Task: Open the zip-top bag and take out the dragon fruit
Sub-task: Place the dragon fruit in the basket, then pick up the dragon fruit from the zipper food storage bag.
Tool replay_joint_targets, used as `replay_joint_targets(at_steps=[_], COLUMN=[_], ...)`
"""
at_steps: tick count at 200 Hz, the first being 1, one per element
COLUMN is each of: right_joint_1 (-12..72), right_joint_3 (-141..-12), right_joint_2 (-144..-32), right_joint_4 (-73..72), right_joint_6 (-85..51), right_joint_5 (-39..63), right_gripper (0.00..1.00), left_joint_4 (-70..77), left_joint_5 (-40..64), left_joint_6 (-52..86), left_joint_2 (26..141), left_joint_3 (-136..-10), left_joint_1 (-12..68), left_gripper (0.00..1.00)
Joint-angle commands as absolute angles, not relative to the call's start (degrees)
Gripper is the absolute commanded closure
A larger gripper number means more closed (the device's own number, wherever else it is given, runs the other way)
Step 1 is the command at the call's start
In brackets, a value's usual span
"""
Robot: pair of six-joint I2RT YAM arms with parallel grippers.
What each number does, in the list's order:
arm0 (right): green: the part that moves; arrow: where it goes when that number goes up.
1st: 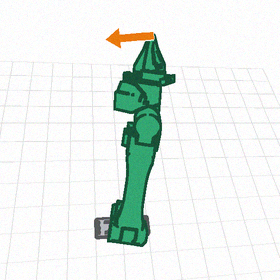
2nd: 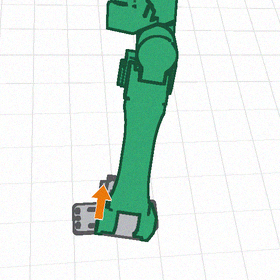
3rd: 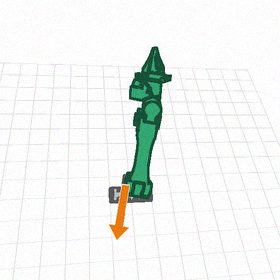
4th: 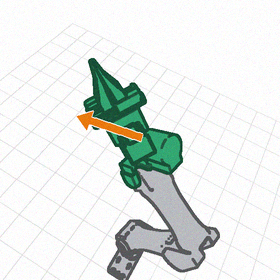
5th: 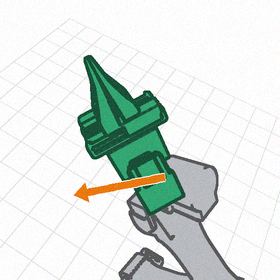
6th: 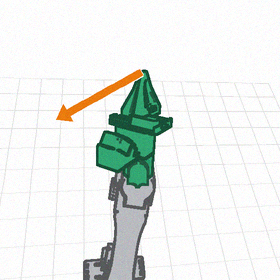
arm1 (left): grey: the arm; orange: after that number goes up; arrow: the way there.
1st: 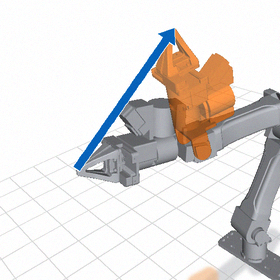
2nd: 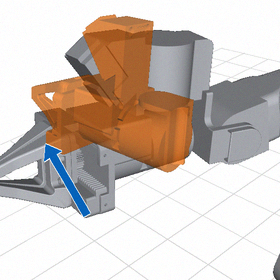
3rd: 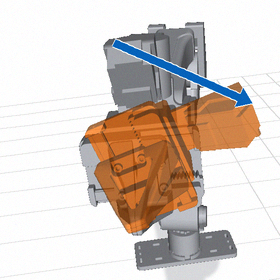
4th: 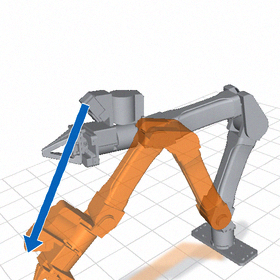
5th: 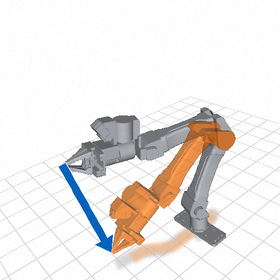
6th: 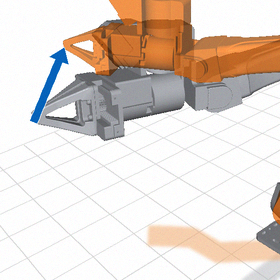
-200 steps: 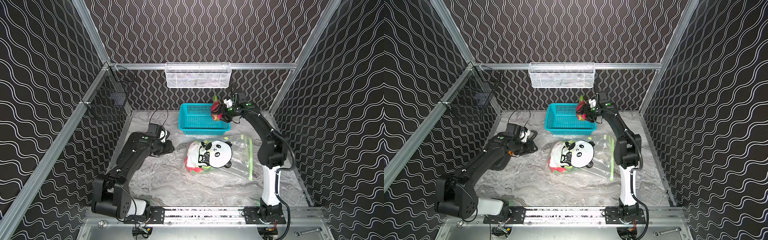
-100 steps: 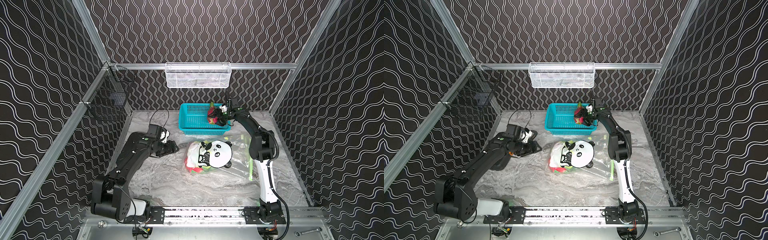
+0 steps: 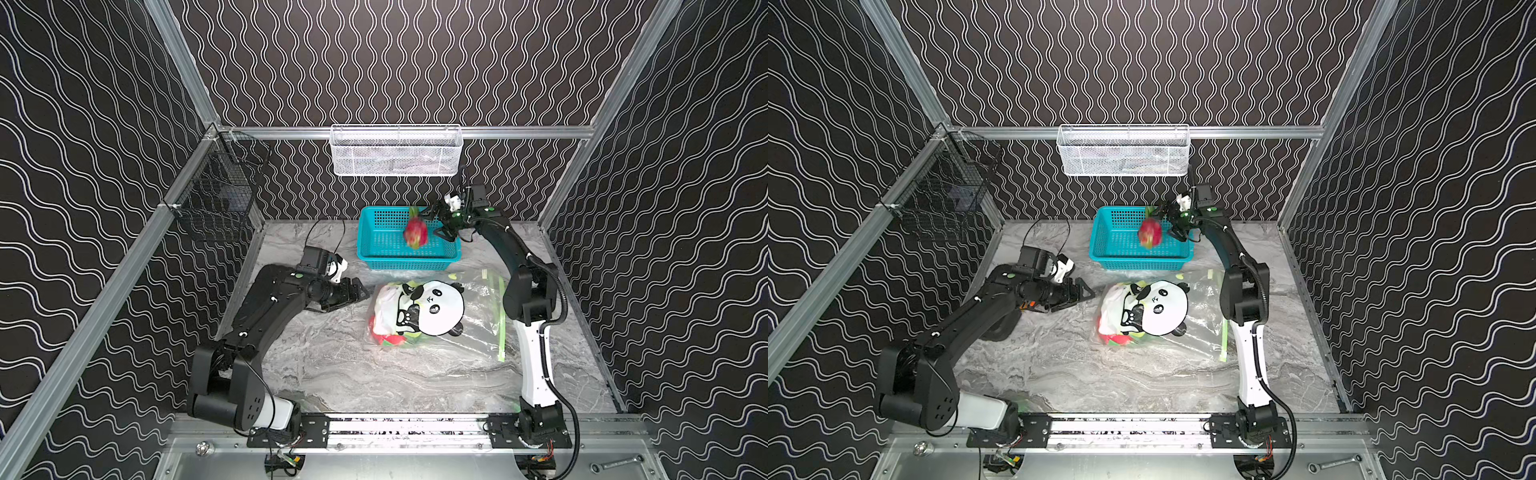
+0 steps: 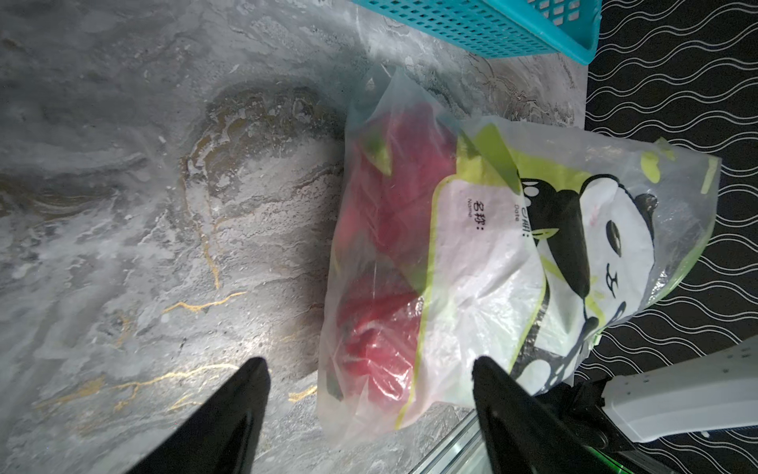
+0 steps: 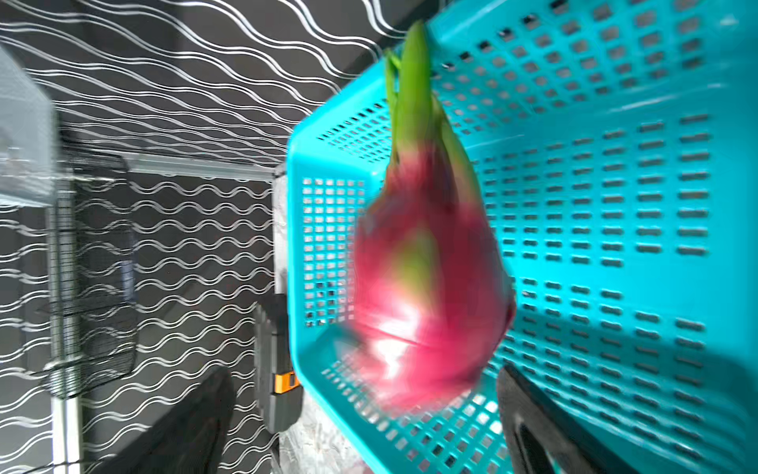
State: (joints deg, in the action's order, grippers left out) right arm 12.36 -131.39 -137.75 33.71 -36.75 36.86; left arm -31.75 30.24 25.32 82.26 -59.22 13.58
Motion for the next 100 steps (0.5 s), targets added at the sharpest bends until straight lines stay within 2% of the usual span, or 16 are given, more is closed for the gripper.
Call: replay_joint_targets(at_steps=[1, 31, 62, 89, 100], right_joint_1=[12.4, 13.0, 12.0, 7.0, 4.7], right_joint_3=[-129.9, -128.1, -123.5, -109.6, -100.6], right_joint_2=[-136.5, -131.3, -116.5, -100.7, -93.6], right_joint_4=[35.8, 33.7, 34.1, 44.4, 47.7], right_joint_6=[-35.4, -32.5, -27.7, -25.6, -24.9], right_joint_5=[35.9, 35.2, 30.6, 22.2, 17.8], right_gripper=[0.00, 0.00, 0.00, 0.04, 0.11], left_joint_4=[-31.3, -30.9, -30.0, -28.9, -28.7], left_joint_5=[30.6, 30.8, 32.0, 32.8, 32.9], left_joint_6=[24.9, 25.0, 24.8, 24.2, 23.8], left_joint_2=[82.1, 82.4, 83.7, 85.8, 86.5], left_joint_3=[-59.3, -58.6, -59.6, -60.8, -61.3], left_joint_1=[13.8, 13.8, 13.9, 14.1, 14.1], left_gripper=[0.18, 0.18, 0.19, 0.19, 0.19])
